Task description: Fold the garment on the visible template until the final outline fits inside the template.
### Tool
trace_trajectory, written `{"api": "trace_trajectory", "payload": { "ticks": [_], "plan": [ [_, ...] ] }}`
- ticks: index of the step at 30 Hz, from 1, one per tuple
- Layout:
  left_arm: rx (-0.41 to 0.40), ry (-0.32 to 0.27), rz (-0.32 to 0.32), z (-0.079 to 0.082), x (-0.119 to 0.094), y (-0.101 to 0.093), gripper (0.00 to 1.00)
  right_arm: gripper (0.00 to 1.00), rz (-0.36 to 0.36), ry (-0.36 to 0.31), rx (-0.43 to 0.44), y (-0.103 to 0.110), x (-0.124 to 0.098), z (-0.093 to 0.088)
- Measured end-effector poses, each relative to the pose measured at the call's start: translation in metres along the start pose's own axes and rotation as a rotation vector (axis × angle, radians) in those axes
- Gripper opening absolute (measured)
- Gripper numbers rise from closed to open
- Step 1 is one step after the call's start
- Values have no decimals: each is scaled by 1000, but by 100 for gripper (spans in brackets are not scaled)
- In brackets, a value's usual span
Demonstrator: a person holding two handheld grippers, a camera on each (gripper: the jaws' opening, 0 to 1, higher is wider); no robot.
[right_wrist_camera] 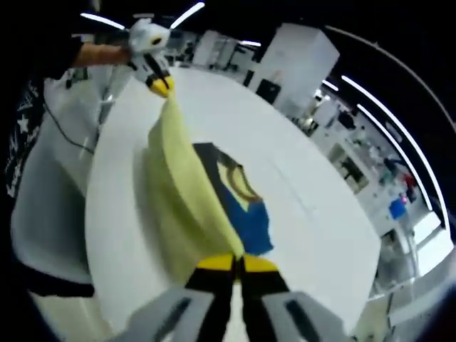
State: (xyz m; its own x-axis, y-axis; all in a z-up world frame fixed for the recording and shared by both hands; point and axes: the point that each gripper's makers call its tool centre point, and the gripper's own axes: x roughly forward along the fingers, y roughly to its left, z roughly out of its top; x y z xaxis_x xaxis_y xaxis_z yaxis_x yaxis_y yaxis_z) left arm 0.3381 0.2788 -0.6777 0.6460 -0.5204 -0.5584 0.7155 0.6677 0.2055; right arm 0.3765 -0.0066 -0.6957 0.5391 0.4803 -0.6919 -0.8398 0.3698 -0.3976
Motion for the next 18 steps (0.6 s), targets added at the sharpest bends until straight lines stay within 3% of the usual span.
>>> {"api": "trace_trajectory", "payload": {
  "ticks": [12, 18],
  "plan": [
    [-11, -32, 81, 7, 37, 50, 0, 0, -102, 19, -86, -44, 41, 9],
    [-44, -28, 112, 1, 68, 76, 0, 0, -133, 52, -91, -66, 67, 5]
  ]
}}
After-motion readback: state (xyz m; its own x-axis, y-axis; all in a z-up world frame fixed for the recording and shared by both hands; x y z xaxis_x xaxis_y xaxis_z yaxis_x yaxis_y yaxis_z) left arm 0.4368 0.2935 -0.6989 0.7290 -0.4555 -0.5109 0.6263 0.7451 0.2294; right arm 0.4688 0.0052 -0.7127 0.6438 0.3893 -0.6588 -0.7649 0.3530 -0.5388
